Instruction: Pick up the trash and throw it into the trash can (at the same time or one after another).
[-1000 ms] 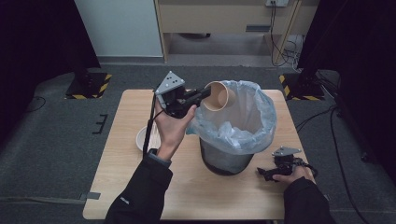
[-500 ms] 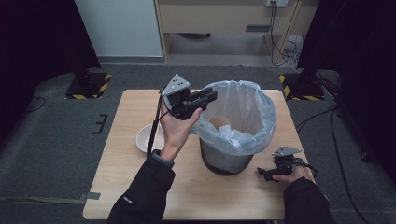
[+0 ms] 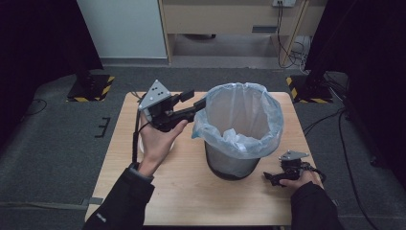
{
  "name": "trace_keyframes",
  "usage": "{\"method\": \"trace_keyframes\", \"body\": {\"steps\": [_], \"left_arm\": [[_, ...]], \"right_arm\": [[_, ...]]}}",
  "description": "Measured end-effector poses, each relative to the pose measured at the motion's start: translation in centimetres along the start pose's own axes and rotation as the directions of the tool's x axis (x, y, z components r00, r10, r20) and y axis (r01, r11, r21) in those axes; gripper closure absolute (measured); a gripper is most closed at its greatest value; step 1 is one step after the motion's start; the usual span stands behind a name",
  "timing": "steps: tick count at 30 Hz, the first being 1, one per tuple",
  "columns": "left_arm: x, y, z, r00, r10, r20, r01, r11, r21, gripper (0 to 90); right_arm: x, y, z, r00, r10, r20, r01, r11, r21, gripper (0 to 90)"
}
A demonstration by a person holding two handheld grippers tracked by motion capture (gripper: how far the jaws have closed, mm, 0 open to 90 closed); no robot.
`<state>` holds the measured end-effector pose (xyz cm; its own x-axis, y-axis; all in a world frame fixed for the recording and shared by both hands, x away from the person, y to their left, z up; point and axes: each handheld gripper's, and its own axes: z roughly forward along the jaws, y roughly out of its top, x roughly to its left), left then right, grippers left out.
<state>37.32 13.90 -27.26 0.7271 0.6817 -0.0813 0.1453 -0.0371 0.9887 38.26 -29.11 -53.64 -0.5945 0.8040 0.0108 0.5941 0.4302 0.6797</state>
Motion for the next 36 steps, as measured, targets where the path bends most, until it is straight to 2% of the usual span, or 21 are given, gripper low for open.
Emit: {"method": "trace_keyframes", "body": {"steps": [6,11,13,16,19,24,26,28,33,36], "left_arm": [[0.9,-2.0,-3.4,0.9988,0.003,-0.049,-0.002,0.9998,0.022,35.4],[2.4,-4.6,-5.1,0.9946,-0.033,-0.098,0.038,0.9982,0.046,30.8],[3.2,-6.0,-5.4,0.9912,-0.055,-0.12,0.063,0.9959,0.064,30.7],[4.3,-7.9,-5.9,0.9848,-0.054,-0.165,0.074,0.9904,0.117,29.8],[5.6,-9.7,-6.4,0.9763,-0.093,-0.196,0.119,0.9848,0.126,29.0],[7.8,-12.7,-6.5,0.9579,-0.103,-0.268,0.159,0.9673,0.197,28.2],[8.6,-13.9,-6.5,0.9489,-0.111,-0.295,0.182,0.9575,0.224,27.8],[9.4,-14.9,-6.4,0.941,-0.111,-0.32,0.2,0.9444,0.261,27.8],[10.9,-16.6,-6.0,0.9283,-0.104,-0.357,0.225,0.9219,0.315,30.0],[11.6,-17.5,-5.5,0.9209,-0.104,-0.376,0.245,0.9043,0.35,31.7]], "right_arm": [[0.0,0.0,0.0,1.0,0.004,0.001,-0.004,1.0,0.002,0.4],[0.0,0.0,0.0,1.0,-0.002,0.003,0.002,1.0,-0.003,0.4],[0.0,0.0,0.0,1.0,-0.003,0.002,0.003,1.0,-0.002,0.4],[0.0,0.0,0.0,1.0,-0.003,0.002,0.003,1.0,-0.003,0.4],[0.0,0.0,0.0,1.0,0.002,0.001,-0.002,1.0,0.002,0.4],[0.0,0.0,0.0,1.0,-0.002,-0.001,0.002,1.0,0.0,0.4],[0.0,0.0,0.0,1.0,0.002,0.0,-0.002,1.0,0.001,0.4],[0.0,0.0,0.0,1.0,0.002,0.0,-0.002,1.0,0.001,0.4],[0.0,0.0,0.0,1.0,0.002,0.001,-0.002,1.0,0.003,0.4],[0.0,0.0,0.0,1.0,0.003,0.001,-0.003,1.0,0.003,0.4]]}}
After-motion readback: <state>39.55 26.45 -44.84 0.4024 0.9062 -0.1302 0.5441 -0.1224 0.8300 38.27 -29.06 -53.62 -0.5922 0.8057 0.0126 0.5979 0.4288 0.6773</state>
